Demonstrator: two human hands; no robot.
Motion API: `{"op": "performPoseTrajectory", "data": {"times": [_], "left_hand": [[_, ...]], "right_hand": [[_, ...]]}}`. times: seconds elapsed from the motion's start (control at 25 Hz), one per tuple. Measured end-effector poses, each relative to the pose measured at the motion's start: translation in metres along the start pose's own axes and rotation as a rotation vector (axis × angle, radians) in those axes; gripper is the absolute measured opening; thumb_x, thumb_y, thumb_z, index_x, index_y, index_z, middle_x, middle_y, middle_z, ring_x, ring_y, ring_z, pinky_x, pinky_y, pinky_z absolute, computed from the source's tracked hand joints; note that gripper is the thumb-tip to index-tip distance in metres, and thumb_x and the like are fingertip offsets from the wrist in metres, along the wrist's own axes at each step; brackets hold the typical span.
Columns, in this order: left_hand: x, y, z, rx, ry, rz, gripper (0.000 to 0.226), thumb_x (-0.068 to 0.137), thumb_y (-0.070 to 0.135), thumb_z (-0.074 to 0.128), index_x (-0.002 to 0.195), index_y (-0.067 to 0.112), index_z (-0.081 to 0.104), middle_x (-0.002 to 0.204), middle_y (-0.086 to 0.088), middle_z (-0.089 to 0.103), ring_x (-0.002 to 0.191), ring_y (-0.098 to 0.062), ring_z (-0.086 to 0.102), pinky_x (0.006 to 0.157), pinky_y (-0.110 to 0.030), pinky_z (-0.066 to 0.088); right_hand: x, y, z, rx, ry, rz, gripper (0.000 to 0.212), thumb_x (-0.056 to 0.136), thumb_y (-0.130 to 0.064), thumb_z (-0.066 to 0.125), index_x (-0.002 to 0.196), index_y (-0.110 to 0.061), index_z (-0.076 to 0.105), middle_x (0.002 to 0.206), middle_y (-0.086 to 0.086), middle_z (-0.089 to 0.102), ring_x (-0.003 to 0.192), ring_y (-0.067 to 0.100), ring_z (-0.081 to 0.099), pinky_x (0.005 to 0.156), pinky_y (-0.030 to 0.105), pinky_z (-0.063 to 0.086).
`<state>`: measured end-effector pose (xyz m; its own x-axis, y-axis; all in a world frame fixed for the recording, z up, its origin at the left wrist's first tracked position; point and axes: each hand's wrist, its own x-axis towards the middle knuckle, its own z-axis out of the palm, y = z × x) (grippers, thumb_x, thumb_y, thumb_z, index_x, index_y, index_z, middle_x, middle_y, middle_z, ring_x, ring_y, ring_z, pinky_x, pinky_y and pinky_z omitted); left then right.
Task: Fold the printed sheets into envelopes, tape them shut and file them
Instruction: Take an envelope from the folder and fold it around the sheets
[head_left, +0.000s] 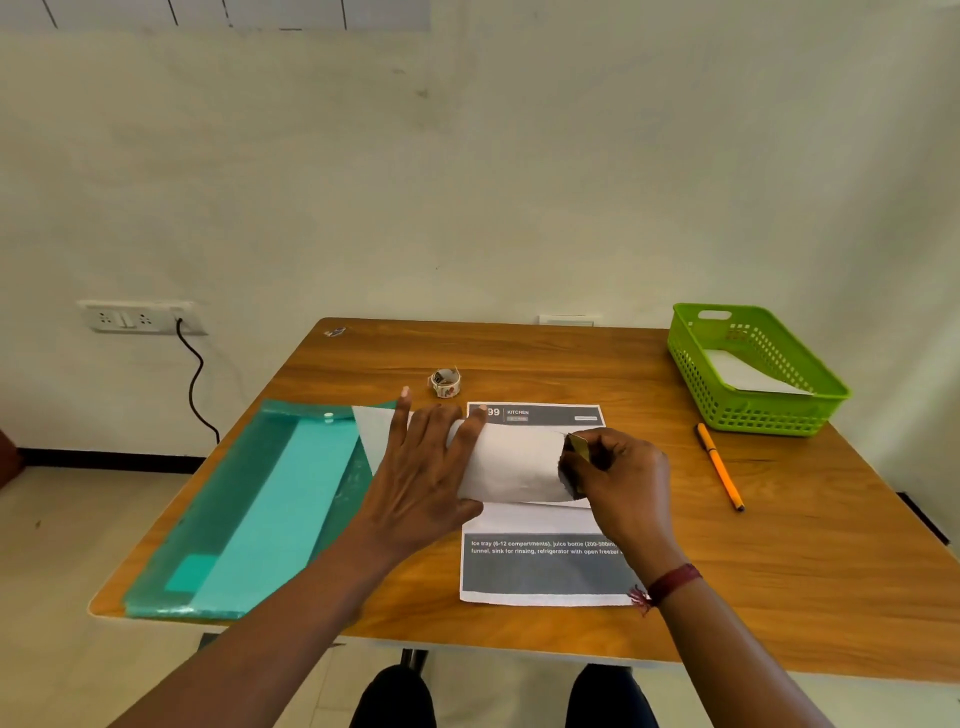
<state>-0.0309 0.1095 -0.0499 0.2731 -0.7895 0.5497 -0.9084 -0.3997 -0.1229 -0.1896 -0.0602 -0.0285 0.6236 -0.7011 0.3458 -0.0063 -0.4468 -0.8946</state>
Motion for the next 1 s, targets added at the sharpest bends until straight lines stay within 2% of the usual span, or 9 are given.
{"op": "performPoseTrajectory", "data": {"times": [0.08,0.2,0.28,0.4,0.48,0.6,0.68,0.8,1.0], "left_hand": [[-0.002,-0.009,-0.001,0.009,-0.065,-0.008,0.099,0.06,0.06,0.073,0.14,0.014,0.037,0.126,-0.011,0.047,0.118,-0.03,0.045,0.118,-0.06,0.015],[-0.007,-0.02,0.001,-0.005,-0.136,0.009,0.102,0.063,0.068,0.067,0.144,0.017,0.033,0.127,-0.008,0.046,0.12,-0.026,0.043,0.12,-0.053,0.009],[-0.009,-0.021,0.002,-0.037,-0.168,0.02,0.103,0.065,0.074,0.061,0.147,0.02,0.028,0.13,-0.006,0.044,0.121,-0.025,0.041,0.12,-0.052,0.016],[-0.01,-0.02,0.004,-0.058,-0.213,0.035,0.105,0.065,0.08,0.056,0.148,0.022,0.026,0.135,-0.006,0.044,0.12,-0.023,0.04,0.107,-0.05,0.039],[-0.009,-0.022,0.004,-0.055,-0.223,0.055,0.104,0.065,0.077,0.057,0.147,0.021,0.027,0.135,-0.006,0.044,0.118,-0.023,0.042,0.1,-0.048,0.042],[-0.01,-0.026,0.006,-0.033,-0.25,0.1,0.107,0.065,0.075,0.062,0.149,0.02,0.024,0.136,-0.008,0.044,0.12,-0.024,0.042,0.101,-0.047,0.041],[-0.013,-0.026,0.007,-0.026,-0.274,0.11,0.111,0.064,0.076,0.063,0.15,0.021,0.021,0.138,-0.008,0.042,0.122,-0.025,0.041,0.103,-0.047,0.039],[-0.015,-0.026,0.008,-0.035,-0.294,0.093,0.111,0.067,0.077,0.06,0.152,0.022,0.015,0.141,-0.008,0.041,0.124,-0.025,0.041,0.104,-0.046,0.038],[-0.019,-0.03,0.009,-0.053,-0.301,0.087,0.105,0.069,0.077,0.056,0.15,0.021,0.021,0.138,-0.007,0.044,0.122,-0.024,0.044,0.101,-0.046,0.041]], "right_hand": [[0.004,0.008,0.001,0.021,-0.009,0.055,0.023,0.08,-0.007,0.075,0.068,-0.026,0.071,0.059,-0.006,0.068,0.051,0.006,0.06,0.052,0.026,0.053],[0.006,0.02,0.006,-0.002,-0.041,0.089,0.013,0.084,-0.009,0.073,0.075,-0.019,0.074,0.064,0.002,0.07,0.057,0.021,0.065,0.057,0.042,0.057],[0.006,0.028,0.011,-0.056,-0.05,0.084,0.014,0.085,-0.001,0.068,0.08,-0.013,0.074,0.069,0.009,0.07,0.06,0.024,0.061,0.057,0.048,0.056],[0.005,0.035,0.015,-0.013,-0.126,0.147,0.024,0.081,0.006,0.067,0.088,-0.015,0.074,0.078,0.009,0.072,0.068,0.025,0.066,0.059,0.05,0.058],[0.004,0.036,0.015,0.11,-0.268,0.261,0.039,0.075,0.01,0.071,0.098,-0.022,0.071,0.087,0.004,0.075,0.078,0.027,0.072,0.061,0.051,0.06],[0.003,0.041,0.015,0.182,-0.434,0.36,0.061,0.065,0.018,0.07,0.107,-0.026,0.065,0.09,0.006,0.076,0.078,0.03,0.073,0.06,0.051,0.059],[0.004,0.048,0.017,0.072,-0.4,0.272,0.057,0.063,0.014,0.075,0.109,-0.02,0.068,0.093,0.005,0.076,0.085,0.031,0.072,0.068,0.055,0.059],[0.005,0.056,0.021,-0.057,-0.304,0.181,0.05,0.061,0.012,0.077,0.105,-0.011,0.072,0.095,0.001,0.075,0.09,0.024,0.071,0.077,0.051,0.058],[0.005,0.057,0.021,0.012,-0.345,0.221,0.051,0.061,0.007,0.082,0.107,-0.014,0.073,0.094,-0.001,0.077,0.087,0.019,0.073,0.075,0.048,0.06]]}}
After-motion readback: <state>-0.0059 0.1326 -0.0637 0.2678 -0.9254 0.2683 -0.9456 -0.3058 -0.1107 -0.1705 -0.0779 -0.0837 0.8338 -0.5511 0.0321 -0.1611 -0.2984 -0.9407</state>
